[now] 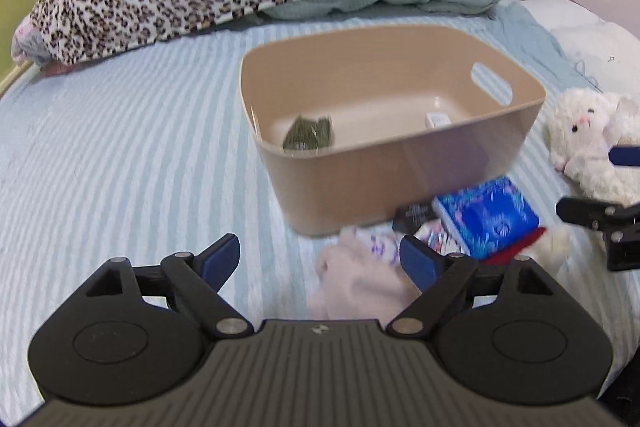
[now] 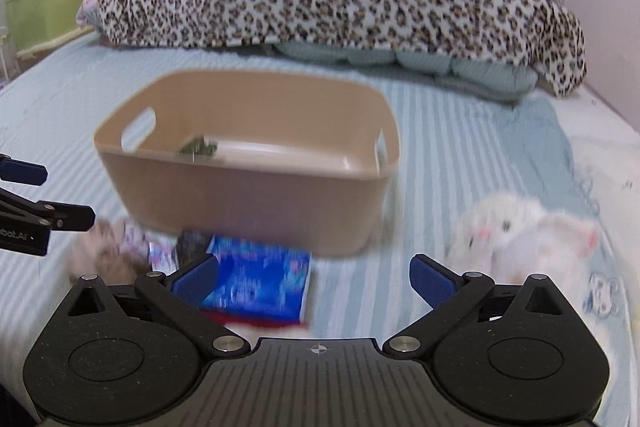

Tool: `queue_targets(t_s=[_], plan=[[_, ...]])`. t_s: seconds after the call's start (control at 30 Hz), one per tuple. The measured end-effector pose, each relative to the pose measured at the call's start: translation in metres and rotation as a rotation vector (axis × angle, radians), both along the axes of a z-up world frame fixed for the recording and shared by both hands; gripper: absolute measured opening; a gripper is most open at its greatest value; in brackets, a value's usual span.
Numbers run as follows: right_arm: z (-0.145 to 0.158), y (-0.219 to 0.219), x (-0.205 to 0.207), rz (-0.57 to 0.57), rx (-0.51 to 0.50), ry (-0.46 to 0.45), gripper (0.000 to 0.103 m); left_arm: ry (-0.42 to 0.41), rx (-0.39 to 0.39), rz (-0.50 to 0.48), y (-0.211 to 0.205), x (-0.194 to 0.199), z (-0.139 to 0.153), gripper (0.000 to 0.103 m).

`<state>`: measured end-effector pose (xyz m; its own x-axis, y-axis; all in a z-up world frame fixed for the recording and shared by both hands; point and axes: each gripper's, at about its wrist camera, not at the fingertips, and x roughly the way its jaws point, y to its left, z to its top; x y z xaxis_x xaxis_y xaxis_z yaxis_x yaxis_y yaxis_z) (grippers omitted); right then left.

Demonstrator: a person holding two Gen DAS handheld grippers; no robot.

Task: Organize objects
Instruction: 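Grasp the beige sock with left tool while right tool grasps Hello Kitty plush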

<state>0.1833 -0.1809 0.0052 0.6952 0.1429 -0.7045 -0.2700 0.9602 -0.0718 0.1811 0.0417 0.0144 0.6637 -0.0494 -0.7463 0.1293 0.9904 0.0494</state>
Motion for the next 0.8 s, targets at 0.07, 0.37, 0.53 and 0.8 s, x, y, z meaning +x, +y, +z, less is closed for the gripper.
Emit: queue_targets(t_s=[0.07, 0.37, 0.53, 0.8], plan=[[-0.012, -0.002, -0.004, -0.006, 0.005, 0.028, 0.103, 0.013, -0.014, 0.009, 0.001, -0.002, -0.008, 0.088], [-0.063, 0.001, -0.010, -0.026, 0.043, 0.123, 0.103, 0.114, -0.054, -0.021, -0.004, 0.007, -0.044, 0.088], [-0.081, 0.006, -0.006, -0.032, 0.060, 0.162, 0.076, 0.135, -0.146, -0.031, 0.000, 0.010, -0.049, 0.054], [-0.080, 0.006, -0.015, -0.024, 0.087, 0.179, 0.056, 0.134, -0.142, -0.049, -0.001, 0.001, -0.039, 0.014]])
